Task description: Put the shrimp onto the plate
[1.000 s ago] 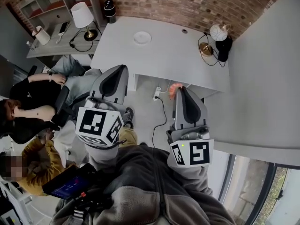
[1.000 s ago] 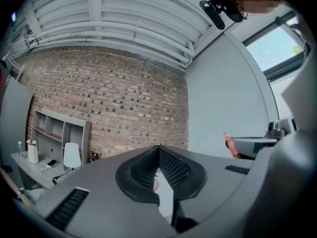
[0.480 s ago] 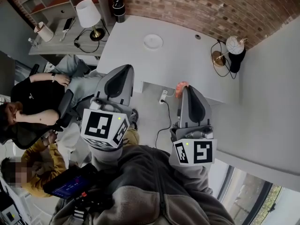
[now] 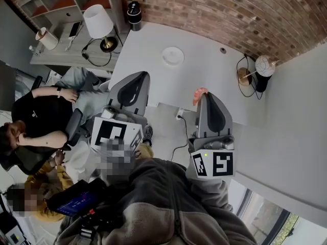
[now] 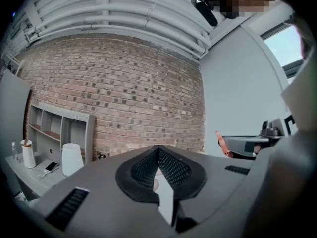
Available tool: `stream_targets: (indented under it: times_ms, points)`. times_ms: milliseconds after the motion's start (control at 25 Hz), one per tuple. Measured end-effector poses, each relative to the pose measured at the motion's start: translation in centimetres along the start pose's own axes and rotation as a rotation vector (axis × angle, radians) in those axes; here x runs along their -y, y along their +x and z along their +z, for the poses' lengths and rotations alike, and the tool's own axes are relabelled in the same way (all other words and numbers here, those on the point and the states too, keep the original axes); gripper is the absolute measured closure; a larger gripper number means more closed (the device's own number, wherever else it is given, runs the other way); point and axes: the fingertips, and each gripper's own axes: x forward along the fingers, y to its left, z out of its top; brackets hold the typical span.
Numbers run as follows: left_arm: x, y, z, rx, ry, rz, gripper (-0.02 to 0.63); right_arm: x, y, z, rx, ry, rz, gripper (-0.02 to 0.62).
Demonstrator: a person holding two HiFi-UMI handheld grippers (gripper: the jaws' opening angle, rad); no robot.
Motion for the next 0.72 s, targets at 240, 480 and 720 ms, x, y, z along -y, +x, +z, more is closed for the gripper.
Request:
stream_targets:
  times_ms: [240, 480, 720]
  points:
    - [-2.5, 3.0, -0.5, -0.029, -0.004, -0.03, 0.601, 0.1, 3.7, -0.3, -0.016, -0.006, -0.015, 0.578]
    - [-5.6, 5.7, -0.6, -0.044, -0.024, -0.049, 0.601, -0.3, 7.1, -0.3, -0.035, -0.022, -0.033, 0.578]
    - [-6.4, 7.9, -1.2, -0.056, -0.042, -0.081, 0.601, -0.1, 8.8, -0.7, -0.059, -0.042, -0.054, 0.578]
